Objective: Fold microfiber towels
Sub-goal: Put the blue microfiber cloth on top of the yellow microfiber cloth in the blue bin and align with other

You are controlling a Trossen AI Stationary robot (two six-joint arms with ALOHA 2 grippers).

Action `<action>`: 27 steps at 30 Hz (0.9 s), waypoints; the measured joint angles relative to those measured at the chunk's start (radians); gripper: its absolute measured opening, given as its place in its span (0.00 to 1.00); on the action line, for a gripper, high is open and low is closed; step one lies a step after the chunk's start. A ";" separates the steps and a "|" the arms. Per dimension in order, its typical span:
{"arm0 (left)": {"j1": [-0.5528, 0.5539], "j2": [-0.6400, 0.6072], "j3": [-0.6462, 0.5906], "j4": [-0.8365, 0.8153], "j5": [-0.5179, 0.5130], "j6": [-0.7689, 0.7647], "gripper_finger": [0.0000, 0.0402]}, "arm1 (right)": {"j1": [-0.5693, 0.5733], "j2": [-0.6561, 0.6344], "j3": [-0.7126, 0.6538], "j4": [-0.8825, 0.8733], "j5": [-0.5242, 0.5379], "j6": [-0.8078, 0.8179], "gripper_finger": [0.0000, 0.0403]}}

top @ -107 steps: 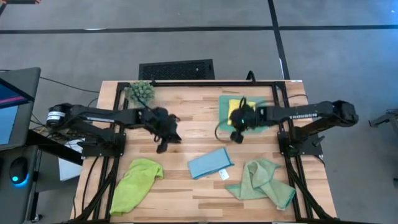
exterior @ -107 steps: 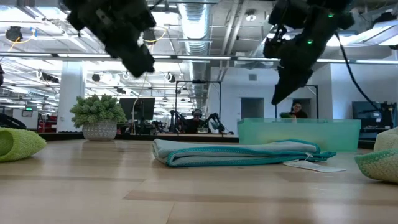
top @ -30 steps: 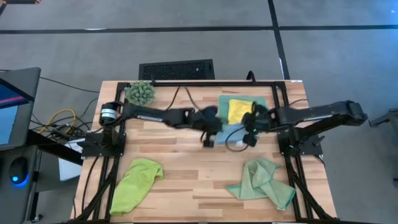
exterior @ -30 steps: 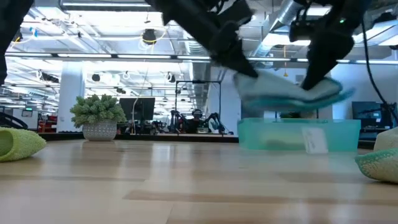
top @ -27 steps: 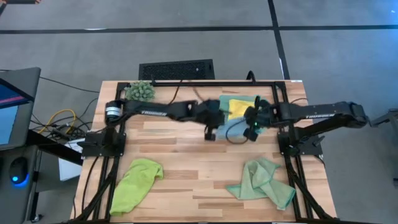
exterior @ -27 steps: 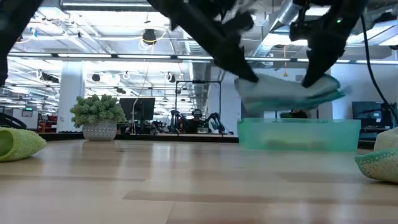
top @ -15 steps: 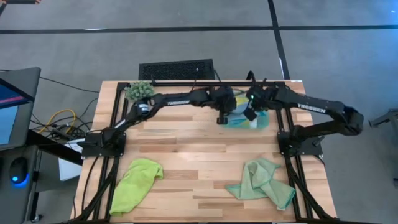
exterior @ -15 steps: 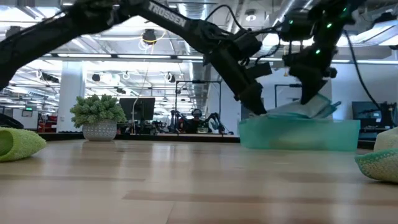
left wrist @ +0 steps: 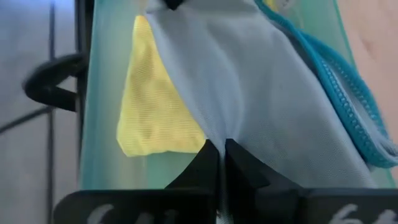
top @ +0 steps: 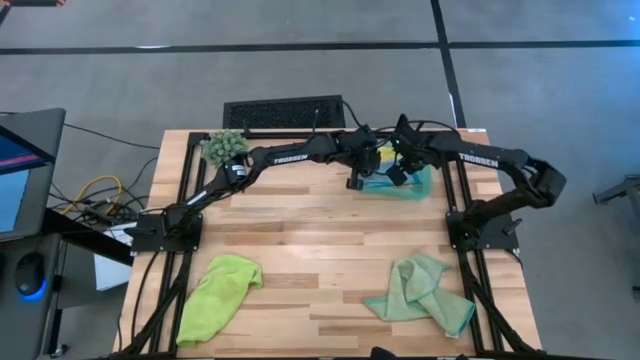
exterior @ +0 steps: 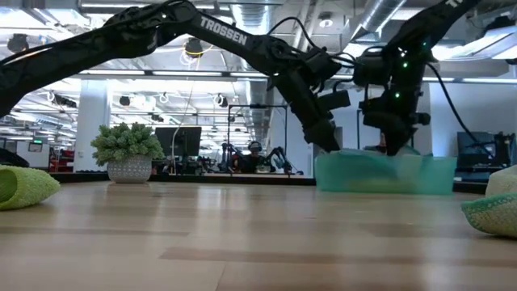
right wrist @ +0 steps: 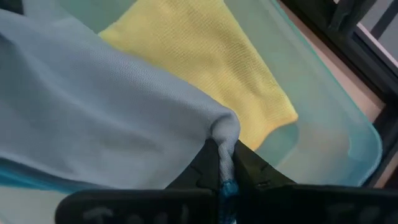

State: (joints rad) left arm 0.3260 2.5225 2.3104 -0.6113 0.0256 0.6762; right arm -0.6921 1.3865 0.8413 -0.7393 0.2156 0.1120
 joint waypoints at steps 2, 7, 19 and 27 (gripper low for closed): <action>0.002 0.000 0.000 0.023 -0.026 0.037 0.00 | -0.009 0.007 0.000 0.002 0.003 0.008 0.07; -0.001 0.000 0.018 0.049 -0.037 0.102 0.00 | -0.011 0.004 0.000 0.003 0.017 0.010 0.08; 0.016 0.004 0.027 0.095 -0.058 0.209 0.00 | -0.066 -0.075 0.000 0.009 -0.007 0.052 0.08; 0.025 0.035 0.025 0.138 -0.089 0.330 0.02 | -0.088 -0.005 0.001 0.065 -0.024 0.074 0.08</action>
State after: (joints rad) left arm 0.3508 2.5571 2.3351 -0.4731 -0.0633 1.0061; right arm -0.7798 1.3813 0.8421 -0.6747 0.1913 0.1863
